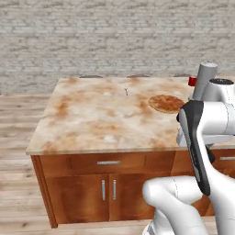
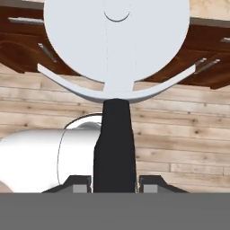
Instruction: Take the pizza cutter from the drawer on the left and place it on the dining counter for cutting.
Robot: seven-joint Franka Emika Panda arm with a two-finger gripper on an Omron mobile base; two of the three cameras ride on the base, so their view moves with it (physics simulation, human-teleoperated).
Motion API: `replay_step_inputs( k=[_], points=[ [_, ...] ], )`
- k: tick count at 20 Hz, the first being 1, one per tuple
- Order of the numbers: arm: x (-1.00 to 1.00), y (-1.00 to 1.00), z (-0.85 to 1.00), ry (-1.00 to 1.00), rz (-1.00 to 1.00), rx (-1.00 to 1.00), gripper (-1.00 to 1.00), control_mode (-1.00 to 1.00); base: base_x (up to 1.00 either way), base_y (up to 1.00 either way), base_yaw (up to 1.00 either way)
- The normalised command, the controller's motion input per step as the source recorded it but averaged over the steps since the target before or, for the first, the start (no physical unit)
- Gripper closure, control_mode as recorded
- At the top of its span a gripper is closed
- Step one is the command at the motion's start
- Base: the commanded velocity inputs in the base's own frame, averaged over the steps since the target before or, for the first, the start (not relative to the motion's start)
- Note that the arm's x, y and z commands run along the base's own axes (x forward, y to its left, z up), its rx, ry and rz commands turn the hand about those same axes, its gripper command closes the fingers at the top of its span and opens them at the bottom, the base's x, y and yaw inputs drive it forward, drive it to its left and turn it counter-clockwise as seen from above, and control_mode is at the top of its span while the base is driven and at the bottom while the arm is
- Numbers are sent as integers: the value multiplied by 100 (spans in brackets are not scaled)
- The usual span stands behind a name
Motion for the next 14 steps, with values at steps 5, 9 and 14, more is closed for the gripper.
replay_step_inputs(
  k=[5,9,14],
  points=[
    [0,0,0,0,0,0,100,100,49,36,-31],
    [0,0,0,0,0,0,100,100,64,57,-33],
    [0,0,0,0,0,0,100,100,53,13,-5]
  ],
)
